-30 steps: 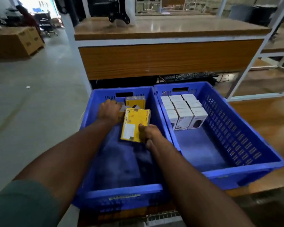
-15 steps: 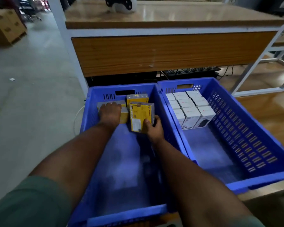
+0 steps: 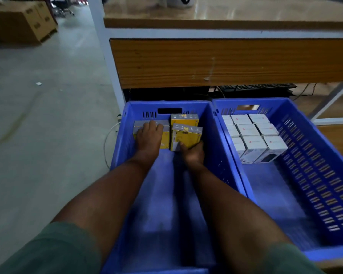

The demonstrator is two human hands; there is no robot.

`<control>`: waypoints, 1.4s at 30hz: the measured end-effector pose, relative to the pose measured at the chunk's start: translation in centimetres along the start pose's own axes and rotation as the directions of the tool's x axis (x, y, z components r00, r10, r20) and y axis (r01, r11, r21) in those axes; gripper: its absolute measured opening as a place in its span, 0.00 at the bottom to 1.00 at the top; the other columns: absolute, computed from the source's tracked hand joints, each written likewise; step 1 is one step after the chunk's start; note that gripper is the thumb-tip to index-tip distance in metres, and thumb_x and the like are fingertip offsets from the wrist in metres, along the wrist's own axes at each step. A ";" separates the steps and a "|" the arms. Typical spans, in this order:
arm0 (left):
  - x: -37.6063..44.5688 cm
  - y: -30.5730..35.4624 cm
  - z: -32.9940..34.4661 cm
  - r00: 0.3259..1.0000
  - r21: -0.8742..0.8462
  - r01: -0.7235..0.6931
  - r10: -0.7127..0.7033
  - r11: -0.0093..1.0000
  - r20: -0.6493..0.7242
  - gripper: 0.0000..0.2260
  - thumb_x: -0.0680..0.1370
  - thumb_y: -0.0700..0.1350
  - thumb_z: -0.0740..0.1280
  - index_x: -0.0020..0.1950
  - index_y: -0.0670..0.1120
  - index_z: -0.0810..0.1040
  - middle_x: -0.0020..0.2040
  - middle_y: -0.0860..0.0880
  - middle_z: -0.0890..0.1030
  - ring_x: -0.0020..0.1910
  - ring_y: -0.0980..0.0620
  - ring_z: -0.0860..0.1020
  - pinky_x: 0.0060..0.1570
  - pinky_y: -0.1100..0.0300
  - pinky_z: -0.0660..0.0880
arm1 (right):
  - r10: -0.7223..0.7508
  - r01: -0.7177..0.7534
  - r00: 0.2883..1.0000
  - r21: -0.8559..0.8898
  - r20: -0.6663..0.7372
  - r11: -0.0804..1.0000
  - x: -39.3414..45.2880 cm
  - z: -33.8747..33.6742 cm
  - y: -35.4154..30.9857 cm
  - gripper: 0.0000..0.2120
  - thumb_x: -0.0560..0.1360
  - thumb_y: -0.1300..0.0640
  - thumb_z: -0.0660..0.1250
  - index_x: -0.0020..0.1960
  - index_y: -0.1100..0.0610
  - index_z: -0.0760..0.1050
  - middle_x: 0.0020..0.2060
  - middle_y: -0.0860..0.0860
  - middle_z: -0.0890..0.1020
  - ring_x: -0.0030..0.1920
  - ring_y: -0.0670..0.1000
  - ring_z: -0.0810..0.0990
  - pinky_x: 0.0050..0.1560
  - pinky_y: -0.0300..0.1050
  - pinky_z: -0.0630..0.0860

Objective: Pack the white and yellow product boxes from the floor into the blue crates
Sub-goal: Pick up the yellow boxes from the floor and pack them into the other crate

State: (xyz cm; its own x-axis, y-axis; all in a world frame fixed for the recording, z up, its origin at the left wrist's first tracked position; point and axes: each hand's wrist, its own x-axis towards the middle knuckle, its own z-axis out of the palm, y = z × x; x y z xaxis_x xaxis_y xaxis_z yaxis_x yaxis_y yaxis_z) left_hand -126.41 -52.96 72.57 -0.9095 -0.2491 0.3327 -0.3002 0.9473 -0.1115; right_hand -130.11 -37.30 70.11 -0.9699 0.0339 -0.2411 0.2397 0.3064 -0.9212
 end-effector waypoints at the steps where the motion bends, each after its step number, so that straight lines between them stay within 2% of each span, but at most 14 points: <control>1: 0.0 0.0 0.2 1.000 -0.015 0.004 -0.004 1.000 0.007 0.12 0.73 0.41 0.72 0.55 0.47 0.77 0.52 0.44 0.78 0.51 0.41 0.78 0.43 0.50 0.75 | 0.044 -0.044 0.999 -0.008 -0.005 0.999 0.3 0.3 -0.6 0.32 0.74 0.51 0.77 0.71 0.62 0.68 0.67 0.61 0.78 0.66 0.62 0.78 0.62 0.53 0.76; 3: 0.0 0.1 0.5 1.000 -0.038 0.024 -0.024 0.999 -0.007 0.15 0.70 0.45 0.77 0.53 0.48 0.77 0.51 0.45 0.78 0.49 0.43 0.78 0.43 0.51 0.76 | 0.080 -0.081 0.996 -0.021 -0.029 0.997 0.9 1.0 -1.3 0.34 0.73 0.48 0.79 0.69 0.63 0.68 0.67 0.62 0.77 0.67 0.63 0.77 0.62 0.55 0.76; 5: -0.1 0.4 1.0 0.999 -0.060 0.047 -0.046 0.997 0.006 0.23 0.66 0.54 0.80 0.55 0.48 0.76 0.52 0.46 0.78 0.51 0.44 0.77 0.47 0.50 0.74 | 0.108 -0.109 0.992 -0.007 -0.065 0.994 1.5 1.6 -1.8 0.36 0.72 0.47 0.79 0.70 0.63 0.68 0.68 0.62 0.76 0.68 0.63 0.77 0.64 0.56 0.76; 8: -0.3 0.9 1.6 0.997 -0.041 0.072 -0.072 0.997 0.014 0.30 0.65 0.62 0.78 0.59 0.49 0.74 0.55 0.46 0.76 0.54 0.44 0.75 0.54 0.49 0.69 | 0.119 -0.116 0.991 0.047 -0.062 0.992 1.5 2.0 -1.9 0.36 0.72 0.50 0.80 0.71 0.63 0.68 0.68 0.60 0.77 0.68 0.62 0.77 0.60 0.50 0.76; 11: -0.1 1.2 2.3 0.995 -0.040 0.095 -0.095 0.995 -0.010 0.28 0.66 0.59 0.78 0.59 0.48 0.73 0.55 0.45 0.76 0.53 0.43 0.75 0.57 0.48 0.69 | 0.058 -0.051 0.996 0.099 -0.074 0.994 1.0 2.2 -1.0 0.34 0.70 0.53 0.82 0.68 0.62 0.70 0.65 0.59 0.79 0.65 0.60 0.79 0.52 0.44 0.72; 14: 0.3 1.5 3.1 0.987 -0.035 0.113 -0.116 0.993 -0.112 0.20 0.70 0.51 0.77 0.57 0.48 0.75 0.56 0.44 0.77 0.54 0.42 0.76 0.60 0.46 0.70 | 0.029 -0.021 0.995 0.086 -0.090 0.996 0.8 2.6 -0.6 0.42 0.65 0.50 0.84 0.71 0.59 0.68 0.65 0.59 0.78 0.65 0.61 0.78 0.57 0.47 0.73; 16: 0.3 1.6 4.0 0.982 -0.029 0.099 -0.103 0.995 -0.161 0.20 0.75 0.48 0.71 0.66 0.47 0.74 0.67 0.41 0.75 0.66 0.40 0.73 0.67 0.42 0.66 | 0.021 -0.018 0.996 0.041 -0.085 0.999 1.1 2.9 -0.4 0.46 0.63 0.48 0.85 0.73 0.57 0.66 0.68 0.58 0.77 0.68 0.62 0.77 0.63 0.51 0.74; 18: 0.2 1.9 4.8 0.993 0.023 0.058 -0.055 0.998 -0.107 0.28 0.79 0.47 0.63 0.79 0.45 0.62 0.80 0.39 0.61 0.79 0.38 0.59 0.76 0.40 0.54 | -0.001 0.001 0.997 0.001 -0.083 1.000 1.3 3.0 -0.1 0.49 0.61 0.46 0.85 0.74 0.56 0.64 0.69 0.57 0.77 0.69 0.62 0.76 0.66 0.54 0.73; 20: 0.2 2.0 5.2 0.996 0.023 0.040 -0.038 0.999 -0.081 0.28 0.82 0.45 0.59 0.81 0.44 0.56 0.82 0.39 0.55 0.81 0.39 0.55 0.78 0.41 0.52 | -0.020 0.018 0.995 -0.018 -0.095 1.000 1.5 3.1 0.1 0.51 0.60 0.44 0.85 0.75 0.55 0.64 0.68 0.57 0.77 0.69 0.62 0.76 0.65 0.54 0.74; 25: 0.7 1.8 6.1 0.993 -0.020 0.024 -0.026 1.000 -0.113 0.23 0.82 0.43 0.59 0.78 0.44 0.64 0.75 0.40 0.69 0.75 0.40 0.68 0.74 0.43 0.63 | -0.035 0.030 0.995 -0.056 -0.096 0.998 1.7 3.5 0.5 0.53 0.60 0.39 0.83 0.75 0.55 0.62 0.68 0.57 0.77 0.68 0.63 0.77 0.64 0.56 0.75; 32: 0.8 2.0 6.2 0.996 -0.002 0.018 -0.018 1.000 -0.087 0.23 0.82 0.43 0.53 0.78 0.43 0.64 0.74 0.39 0.69 0.74 0.39 0.68 0.75 0.43 0.63 | -0.045 0.036 0.993 -0.081 -0.111 0.996 1.9 3.3 0.5 0.53 0.61 0.39 0.83 0.77 0.54 0.60 0.68 0.56 0.78 0.67 0.61 0.78 0.63 0.54 0.75; 34: 0.9 1.8 6.0 0.997 -0.001 -0.003 0.003 1.000 -0.080 0.23 0.82 0.43 0.56 0.77 0.43 0.65 0.73 0.38 0.70 0.73 0.39 0.69 0.75 0.43 0.63 | -0.035 0.027 0.994 -0.082 -0.101 0.996 1.9 3.1 0.4 0.52 0.61 0.40 0.83 0.76 0.54 0.61 0.68 0.56 0.78 0.66 0.61 0.79 0.62 0.53 0.75; 37: 1.2 1.6 5.6 0.997 -0.049 -0.009 0.005 0.999 -0.081 0.25 0.78 0.41 0.67 0.75 0.43 0.68 0.71 0.38 0.72 0.72 0.38 0.70 0.73 0.42 0.65 | -0.009 0.002 0.997 -0.087 -0.082 0.996 2.0 2.8 -0.1 0.53 0.60 0.41 0.84 0.75 0.56 0.61 0.68 0.58 0.78 0.66 0.61 0.79 0.61 0.52 0.76; 42: 1.1 1.3 4.6 1.000 -0.034 -0.014 0.014 0.999 0.001 0.36 0.69 0.44 0.78 0.75 0.42 0.68 0.71 0.37 0.72 0.72 0.37 0.70 0.74 0.41 0.64 | 0.087 -0.090 0.995 -0.081 -0.042 0.993 1.5 2.0 -0.8 0.64 0.58 0.39 0.85 0.81 0.58 0.54 0.73 0.58 0.73 0.73 0.61 0.73 0.68 0.58 0.72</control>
State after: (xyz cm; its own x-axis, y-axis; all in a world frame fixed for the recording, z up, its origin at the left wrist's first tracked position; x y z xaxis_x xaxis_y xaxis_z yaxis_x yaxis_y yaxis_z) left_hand -129.16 -52.91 68.46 -0.9139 -0.2357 0.3304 -0.2773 0.9571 -0.0844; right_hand -131.67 -39.46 69.90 -0.9465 0.1001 -0.3069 0.3215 0.3783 -0.8680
